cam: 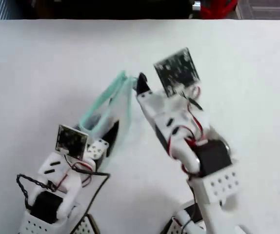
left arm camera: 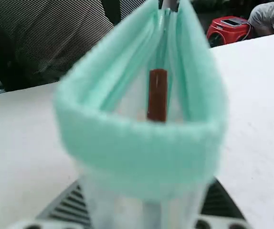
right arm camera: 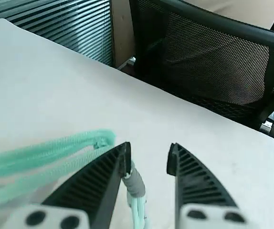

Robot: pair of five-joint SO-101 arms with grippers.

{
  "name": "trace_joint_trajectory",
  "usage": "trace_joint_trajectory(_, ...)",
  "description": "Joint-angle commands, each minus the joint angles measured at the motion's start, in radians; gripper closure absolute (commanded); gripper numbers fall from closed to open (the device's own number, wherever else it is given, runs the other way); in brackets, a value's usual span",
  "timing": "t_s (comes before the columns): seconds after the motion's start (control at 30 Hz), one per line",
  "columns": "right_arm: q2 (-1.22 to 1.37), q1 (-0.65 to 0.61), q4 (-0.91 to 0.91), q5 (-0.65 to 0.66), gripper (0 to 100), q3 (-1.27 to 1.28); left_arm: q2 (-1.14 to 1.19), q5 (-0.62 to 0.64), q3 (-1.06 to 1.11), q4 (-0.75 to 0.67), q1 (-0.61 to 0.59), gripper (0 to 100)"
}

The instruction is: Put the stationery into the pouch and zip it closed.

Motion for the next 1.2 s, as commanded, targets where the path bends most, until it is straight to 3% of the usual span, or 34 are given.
trace_joint_trajectory(0.0,0.050,0.008,-0.094,0.012,88.2,-0.026,-0.012,-0.025,-0.044,0.006,0.007,80)
trace_joint_trajectory(0.1,0.107,0.008,-0.114,0.017,88.2,-0.032,-0.012,-0.094,0.029,-0.052,0.016,81)
trace_joint_trajectory(0.27,0.145,0.102,-0.067,0.025,88.2,-0.032,-0.012,-0.127,0.034,-0.077,-0.016,98)
trace_joint_trajectory(0.3,0.145,0.127,-0.044,0.044,88.0,-0.032,-0.012,-0.130,0.034,-0.077,-0.016,97)
trace_joint_trajectory(0.43,0.142,0.148,0.065,0.204,74.4,-0.026,-0.012,-0.127,0.031,-0.078,-0.021,96)
trace_joint_trajectory(0.5,0.150,0.116,0.087,0.284,67.6,-0.017,-0.012,-0.127,0.028,-0.089,-0.022,98)
trace_joint_trajectory(0.73,0.197,-0.062,-0.033,0.543,67.3,0.186,-0.012,-0.127,0.032,-0.084,-0.022,98)
trace_joint_trajectory(1.17,0.209,-0.058,-0.285,0.302,67.2,0.258,-0.012,-0.127,0.034,-0.083,-0.024,98)
